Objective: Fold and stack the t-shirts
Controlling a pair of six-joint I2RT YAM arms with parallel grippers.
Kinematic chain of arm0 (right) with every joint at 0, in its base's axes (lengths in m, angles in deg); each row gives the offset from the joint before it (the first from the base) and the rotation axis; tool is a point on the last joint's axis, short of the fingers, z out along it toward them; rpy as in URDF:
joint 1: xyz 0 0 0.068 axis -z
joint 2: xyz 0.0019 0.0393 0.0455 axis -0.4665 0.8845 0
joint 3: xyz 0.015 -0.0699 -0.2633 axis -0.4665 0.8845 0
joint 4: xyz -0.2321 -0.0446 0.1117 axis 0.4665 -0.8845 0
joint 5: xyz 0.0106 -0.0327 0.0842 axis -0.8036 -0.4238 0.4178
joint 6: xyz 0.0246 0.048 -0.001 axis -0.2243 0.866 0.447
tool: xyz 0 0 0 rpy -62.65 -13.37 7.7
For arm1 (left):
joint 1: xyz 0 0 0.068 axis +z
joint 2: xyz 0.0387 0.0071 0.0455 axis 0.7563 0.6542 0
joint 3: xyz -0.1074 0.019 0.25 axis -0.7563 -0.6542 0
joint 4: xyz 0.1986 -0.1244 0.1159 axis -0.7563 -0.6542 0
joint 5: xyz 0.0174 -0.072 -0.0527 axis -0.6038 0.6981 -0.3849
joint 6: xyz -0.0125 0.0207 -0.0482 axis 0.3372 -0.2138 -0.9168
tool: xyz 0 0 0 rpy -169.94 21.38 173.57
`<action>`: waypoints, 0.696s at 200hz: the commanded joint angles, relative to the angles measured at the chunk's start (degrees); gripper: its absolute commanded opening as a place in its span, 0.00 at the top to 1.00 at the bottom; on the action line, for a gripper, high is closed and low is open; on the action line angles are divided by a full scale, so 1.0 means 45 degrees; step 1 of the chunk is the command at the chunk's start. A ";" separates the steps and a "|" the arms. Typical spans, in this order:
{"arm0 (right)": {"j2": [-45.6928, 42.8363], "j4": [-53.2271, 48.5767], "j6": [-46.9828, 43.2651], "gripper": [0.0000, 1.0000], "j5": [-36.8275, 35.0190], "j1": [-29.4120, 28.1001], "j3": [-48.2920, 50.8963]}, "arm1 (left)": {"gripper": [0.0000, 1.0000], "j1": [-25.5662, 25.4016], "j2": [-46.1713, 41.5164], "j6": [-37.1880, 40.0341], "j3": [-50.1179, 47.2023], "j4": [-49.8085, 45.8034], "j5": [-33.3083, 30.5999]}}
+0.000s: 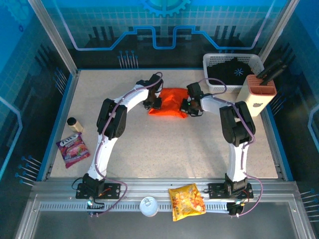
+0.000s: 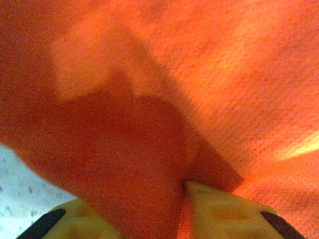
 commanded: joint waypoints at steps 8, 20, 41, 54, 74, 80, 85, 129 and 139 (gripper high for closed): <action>0.1474 -0.1258 -0.0979 1.00 0.0463 0.0287 -0.1809 | 0.75 0.0454 0.1385 0.0426 0.1451 -0.0471 -0.1262; 0.1962 -0.1455 -0.1250 1.00 0.0527 0.0402 -0.2609 | 0.74 0.0680 0.1887 0.0803 0.2417 -0.0805 -0.1633; 0.2860 -0.1945 -0.1775 1.00 0.0530 0.0649 -0.4148 | 0.74 0.1130 0.2965 0.1503 0.4615 -0.1691 -0.2216; 0.3562 -0.2300 -0.2097 1.00 0.0623 0.0856 -0.5179 | 0.74 0.1457 0.3677 0.1450 0.6129 -0.2347 -0.2093; 0.4577 -0.2876 -0.2424 1.00 0.0911 0.1164 -0.6806 | 0.73 0.1754 0.4272 0.1324 0.7580 -0.2657 -0.1732; 0.4863 -0.3051 -0.2480 1.00 0.1020 0.1236 -0.7239 | 0.72 0.1776 0.4261 0.1357 0.7647 -0.2508 -0.1716; 0.5069 -0.3217 -0.2535 1.00 0.1099 0.1305 -0.7641 | 0.71 0.1795 0.4229 0.1389 0.7630 -0.2382 -0.1697; 0.6065 -0.3872 -0.2678 1.00 0.1605 0.1548 -0.9267 | 0.65 0.1815 0.4129 0.1693 0.7645 -0.1185 -0.1696; 0.6043 -0.3827 -0.2693 1.00 0.1714 0.1572 -0.9233 | 0.63 0.1815 0.4105 0.1762 0.7647 -0.0960 -0.1705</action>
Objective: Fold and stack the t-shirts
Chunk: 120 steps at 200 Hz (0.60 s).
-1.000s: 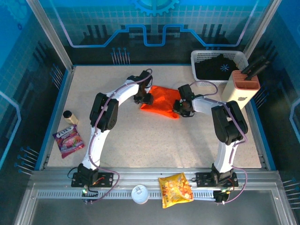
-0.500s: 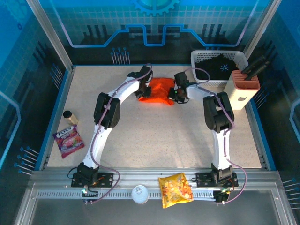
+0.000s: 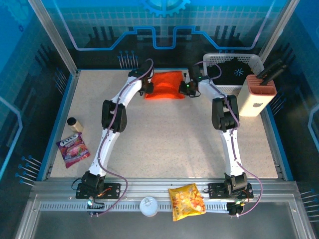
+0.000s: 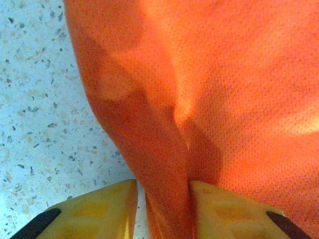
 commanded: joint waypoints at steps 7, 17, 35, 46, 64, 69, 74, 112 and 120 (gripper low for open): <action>0.0460 -0.1103 -0.0303 0.98 0.0119 0.0377 -0.0129 | 0.61 0.0096 0.0117 0.0459 0.0423 0.0436 -0.0302; 0.0336 -0.0979 -0.0284 0.88 0.0260 0.0378 0.0011 | 0.59 0.0096 0.0069 0.0568 0.0430 0.0565 -0.0332; -0.0108 -0.0787 -0.0378 0.66 0.0386 0.0397 0.0307 | 0.51 0.0086 -0.0167 0.0848 0.0429 0.0731 -0.0443; -0.0410 -0.0842 -0.0537 0.59 0.0406 0.0417 0.0321 | 0.41 0.0095 -0.0426 0.1019 0.0420 0.0799 -0.0550; -0.1136 -0.1051 -0.0778 0.51 0.0387 0.0512 0.0294 | 0.24 0.0076 -0.1061 0.1515 0.0450 0.0976 -0.0689; -0.1369 -0.1142 -0.0842 0.49 0.0387 0.0566 0.0279 | 0.22 0.0076 -0.1293 0.1685 0.0452 0.1047 -0.0758; -0.1605 -0.1228 -0.0905 0.47 0.0387 0.0608 0.0286 | 0.20 0.0067 -0.1539 0.1844 0.0457 0.1110 -0.0826; -0.4155 -0.1799 -0.1515 0.39 0.0202 0.0739 0.0803 | 0.01 0.0018 -0.3825 0.2634 0.0430 0.1475 -0.1250; -0.4808 -0.1772 -0.1606 0.38 0.0192 0.0749 0.1151 | 0.01 0.0008 -0.4374 0.2600 0.0364 0.1457 -0.1320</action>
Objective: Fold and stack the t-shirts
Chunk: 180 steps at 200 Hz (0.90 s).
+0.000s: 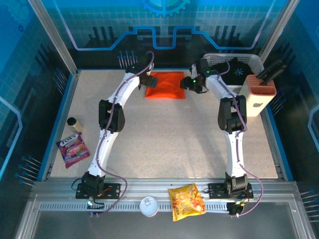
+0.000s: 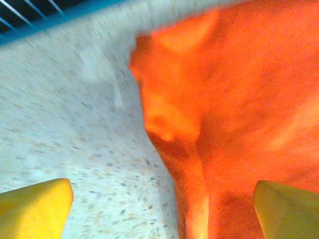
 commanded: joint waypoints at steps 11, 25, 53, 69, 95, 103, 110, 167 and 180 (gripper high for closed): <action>-0.3519 -0.0320 -0.0709 0.37 -0.0153 0.0135 0.1140 | 0.01 -0.0002 -0.3607 0.0453 0.0061 0.0609 -0.0553; -0.4826 -0.0033 -0.0858 0.36 -0.0177 0.0151 0.2182 | 0.01 -0.0002 -0.4927 0.0117 -0.0862 0.0890 -0.0389; -0.7863 0.1050 -0.1598 0.31 -0.0464 0.0115 0.4902 | 0.01 -0.0002 -0.8514 -0.0505 -0.4873 0.2587 0.0153; -1.0000 0.2264 -0.2433 0.30 -0.1091 0.0074 0.7143 | 0.01 0.0003 -1.0999 -0.0555 -0.8302 0.4423 0.0418; -1.3471 0.4772 -0.3589 0.27 -0.2075 0.0196 1.1253 | 0.01 0.0126 -1.5219 -0.0286 -1.4215 0.7894 0.0293; -1.4413 0.5688 -0.4089 0.18 -0.2094 0.0291 1.2552 | 0.01 0.0199 -1.6346 -0.0226 -1.5871 0.8813 0.0043; -1.5145 0.6491 -0.4343 0.10 -0.2420 0.0319 1.3729 | 0.00 0.0294 -1.7219 -0.0239 -1.7220 0.9510 -0.0353; -1.7987 1.2605 -0.4367 0.00 -0.3911 0.0581 2.1069 | 0.01 0.0916 -2.1494 -0.0074 -2.6549 1.4216 -0.2018; -1.7930 1.4651 -0.4679 0.00 -0.3788 0.0582 2.2476 | 0.01 0.0916 -2.1770 -0.0318 -2.8216 1.5880 -0.2416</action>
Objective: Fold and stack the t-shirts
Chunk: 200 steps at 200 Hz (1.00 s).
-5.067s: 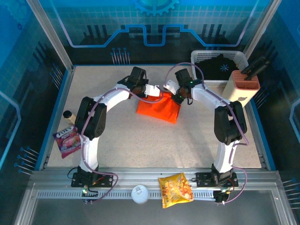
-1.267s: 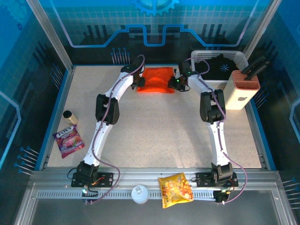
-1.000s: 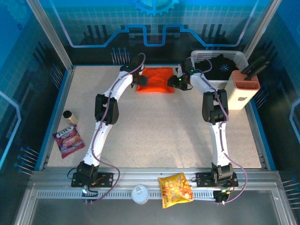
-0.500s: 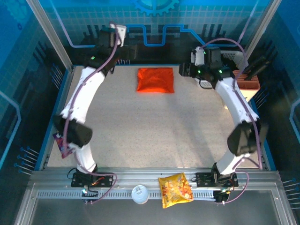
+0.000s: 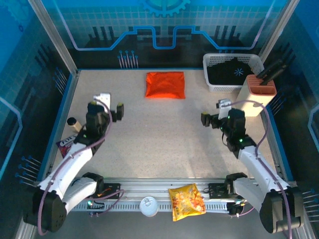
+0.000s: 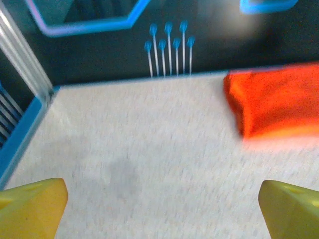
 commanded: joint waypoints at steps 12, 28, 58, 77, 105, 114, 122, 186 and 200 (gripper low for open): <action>0.0324 0.5732 -0.0502 0.00 -0.0799 0.0158 0.2610 | 0.01 0.0071 -0.0368 -0.0414 -0.3253 0.5095 -0.1456; 0.1309 0.6084 -0.0621 0.00 -0.0883 0.0159 0.2579 | 0.01 0.0187 0.0717 -0.0256 -0.3664 0.6358 -0.1484; 0.3797 0.8563 -0.0633 0.00 -0.0765 0.0167 0.2645 | 0.01 0.0312 0.3722 0.0526 -0.3578 0.8933 -0.0853; 0.4438 0.7439 -0.0614 0.00 -0.0904 0.0154 0.1714 | 0.01 0.0446 0.5756 0.0793 -0.3226 1.0575 -0.0976; 0.5483 0.6816 -0.1107 0.00 -0.1126 0.0161 0.0630 | 0.01 0.1084 0.7141 0.0133 -0.2408 1.0490 0.1083; 0.5726 0.6981 -0.1442 0.00 -0.0951 0.0155 0.0524 | 0.01 0.1364 0.7258 -0.0340 -0.2344 1.0240 0.1003; 0.5997 0.7484 -0.1733 0.00 -0.0785 0.0159 0.0631 | 0.01 0.1945 0.7272 -0.0697 -0.2432 1.0200 0.2318; 0.7798 0.9765 -0.0565 0.00 -0.0767 0.1191 0.0886 | 0.01 0.2669 0.7917 -0.0985 -0.2030 1.0085 0.3787; 0.7787 0.9758 -0.0596 0.00 -0.0792 0.1194 0.0902 | 0.01 0.2669 0.7937 -0.0984 -0.2038 1.0108 0.3791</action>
